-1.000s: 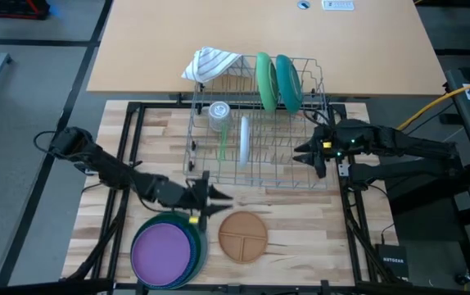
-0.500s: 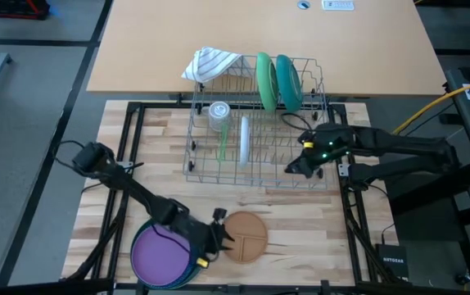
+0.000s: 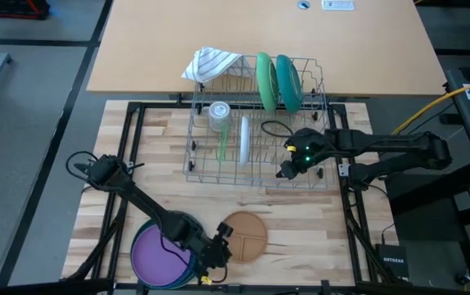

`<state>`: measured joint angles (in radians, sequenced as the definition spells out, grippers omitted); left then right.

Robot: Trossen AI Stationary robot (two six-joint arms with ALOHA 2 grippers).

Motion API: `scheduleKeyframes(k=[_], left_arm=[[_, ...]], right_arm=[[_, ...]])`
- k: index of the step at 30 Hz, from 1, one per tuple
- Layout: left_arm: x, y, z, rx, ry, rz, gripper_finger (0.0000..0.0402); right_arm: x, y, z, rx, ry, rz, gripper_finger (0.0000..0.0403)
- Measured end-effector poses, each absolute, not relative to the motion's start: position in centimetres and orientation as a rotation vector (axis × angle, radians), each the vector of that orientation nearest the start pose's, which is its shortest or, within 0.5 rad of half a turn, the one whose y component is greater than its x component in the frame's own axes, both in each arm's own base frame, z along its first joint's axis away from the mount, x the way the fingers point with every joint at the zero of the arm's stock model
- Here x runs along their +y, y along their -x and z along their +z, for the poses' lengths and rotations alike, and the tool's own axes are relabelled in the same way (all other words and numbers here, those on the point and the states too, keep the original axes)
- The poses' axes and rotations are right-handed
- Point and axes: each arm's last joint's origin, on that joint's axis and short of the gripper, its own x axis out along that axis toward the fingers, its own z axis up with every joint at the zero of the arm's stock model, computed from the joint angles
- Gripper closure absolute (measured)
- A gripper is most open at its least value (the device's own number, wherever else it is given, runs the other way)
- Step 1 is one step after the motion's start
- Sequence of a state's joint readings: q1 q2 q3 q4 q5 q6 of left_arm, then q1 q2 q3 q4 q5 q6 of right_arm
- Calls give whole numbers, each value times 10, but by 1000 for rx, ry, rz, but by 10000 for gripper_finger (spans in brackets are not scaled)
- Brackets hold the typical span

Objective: Sort dishes
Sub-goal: Put the brown plate in the dishwasher rack

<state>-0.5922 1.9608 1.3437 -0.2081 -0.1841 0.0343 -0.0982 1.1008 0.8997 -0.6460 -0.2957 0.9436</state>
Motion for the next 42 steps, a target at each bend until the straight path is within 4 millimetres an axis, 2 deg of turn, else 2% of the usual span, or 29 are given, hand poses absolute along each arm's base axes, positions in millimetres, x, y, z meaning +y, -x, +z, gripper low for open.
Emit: scheduleKeyframes(k=[5,16,28,36,42], left_arm=[[-231,-354,171,796,-328,-382,297],[-231,-351,167,829,-406,-448,297],[-215,-360,167,831,-465,-446,297],[-217,-358,166,834,-506,-557,297],[-216,-359,153,872,-528,-566,298]], right_arm=[[-12,-222,270,915,-1066,-216,224],[-13,-224,267,924,-1067,-220,224],[-13,-224,268,924,-1066,-221,224],[-13,-224,268,925,-1059,-217,224],[-13,-224,268,924,-1056,-216,224]])
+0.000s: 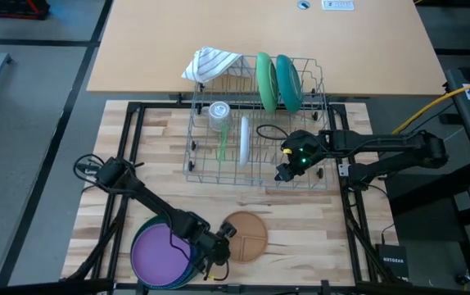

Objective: Sort dishes
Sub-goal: Put the brown plate in the dishwasher rack

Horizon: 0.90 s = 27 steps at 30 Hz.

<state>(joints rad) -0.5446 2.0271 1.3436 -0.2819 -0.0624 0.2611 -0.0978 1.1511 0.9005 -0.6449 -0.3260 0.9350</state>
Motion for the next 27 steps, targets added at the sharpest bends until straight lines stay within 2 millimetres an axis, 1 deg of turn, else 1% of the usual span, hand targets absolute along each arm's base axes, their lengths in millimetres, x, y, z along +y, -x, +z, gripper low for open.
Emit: scheduleKeyframes(k=[2,9,12,18,20,23,27], left_arm=[[-214,-361,149,879,-546,-569,298],[-207,-365,149,879,-547,-555,303],[-205,-366,149,881,-547,-550,325],[-205,-366,149,880,-547,-547,389],[-205,-366,149,883,-539,-542,396],[-205,-366,149,880,-539,-542,394],[-207,-369,152,844,-491,-521,398]], right_arm=[[-13,-224,268,924,-1056,-216,224],[-13,-224,268,923,-1055,-217,224],[-13,-224,268,923,-1055,-217,224],[-13,-224,268,923,-1055,-218,224],[-13,-224,268,923,-1054,-218,224],[-13,-224,268,923,-1054,-218,224],[-13,-224,268,923,-1054,-218,224]])
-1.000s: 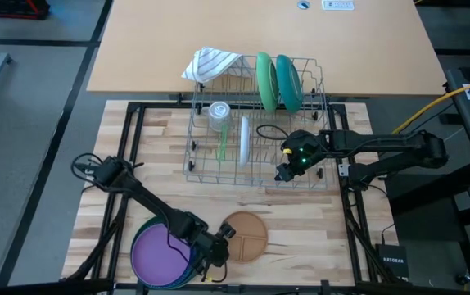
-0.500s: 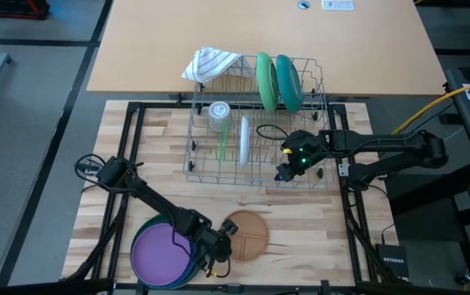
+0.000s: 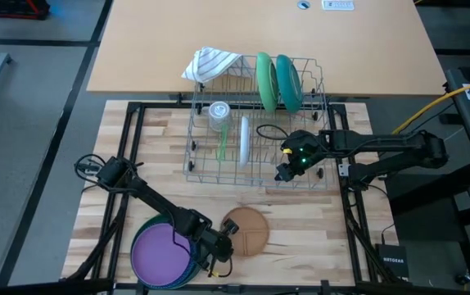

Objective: Sort dishes
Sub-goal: Put the brown plate in the dishwasher rack

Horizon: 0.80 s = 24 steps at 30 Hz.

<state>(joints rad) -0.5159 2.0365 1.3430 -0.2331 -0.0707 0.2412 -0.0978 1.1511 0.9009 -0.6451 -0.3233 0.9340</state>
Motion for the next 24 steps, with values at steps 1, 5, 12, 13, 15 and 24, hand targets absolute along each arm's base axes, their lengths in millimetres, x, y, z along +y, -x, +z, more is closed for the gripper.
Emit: scheduleKeyframes(k=[1,5,12,13,15,24], left_arm=[[-208,-371,153,826,-479,-517,398],[-212,-378,160,735,-388,-479,399],[-216,-388,174,586,-160,-379,400],[-217,-389,176,569,-128,-374,400],[-219,-391,180,538,-71,-364,401],[-222,-401,206,281,216,-270,401]], right_arm=[[-13,-224,268,923,-1054,-218,224],[-13,-224,268,920,-1054,-216,224],[-12,-219,284,809,-977,-106,224],[-12,-217,288,783,-966,-88,224],[-11,-211,298,717,-937,-49,224],[-8,-158,340,443,-781,9,224]])
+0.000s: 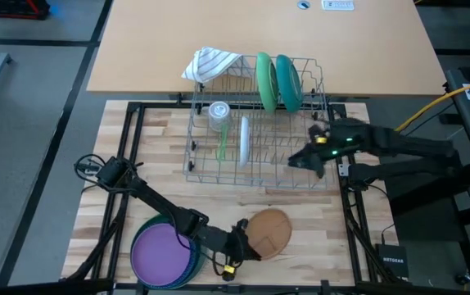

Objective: Sort dishes
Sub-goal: Put the brown plate in the dishwasher rack

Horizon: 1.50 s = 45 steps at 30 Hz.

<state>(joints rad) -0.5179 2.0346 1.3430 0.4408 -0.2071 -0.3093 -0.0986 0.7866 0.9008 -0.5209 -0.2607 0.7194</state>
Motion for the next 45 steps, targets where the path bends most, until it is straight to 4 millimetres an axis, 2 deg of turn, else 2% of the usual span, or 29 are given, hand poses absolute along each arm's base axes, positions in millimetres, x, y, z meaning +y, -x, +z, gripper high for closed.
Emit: scheduleKeyframes(k=[6,13,18,25,29,33,38,42,45], left_arm=[[-220,-404,228,47,330,-212,402],[-214,-401,257,-252,351,-94,401],[-207,-394,276,-451,298,13,401],[-191,-380,294,-641,257,242,401],[-171,-374,296,-655,249,289,401],[-141,-365,296,-644,296,313,401],[-98,-339,294,-624,359,350,401],[-65,-316,285,-577,461,285,401],[-42,-308,277,-547,557,180,401]], right_arm=[[-7,-119,359,256,-694,-27,224],[-8,-88,369,98,-590,-121,224],[-8,-79,371,59,-548,-140,224],[-8,-79,369,83,-540,-146,224],[-8,-79,367,108,-498,-150,224],[-8,-79,365,128,-496,-154,224],[-8,-79,362,161,-497,-162,224],[-8,-78,360,177,-498,-166,224],[-8,-78,360,176,-497,-166,224]])
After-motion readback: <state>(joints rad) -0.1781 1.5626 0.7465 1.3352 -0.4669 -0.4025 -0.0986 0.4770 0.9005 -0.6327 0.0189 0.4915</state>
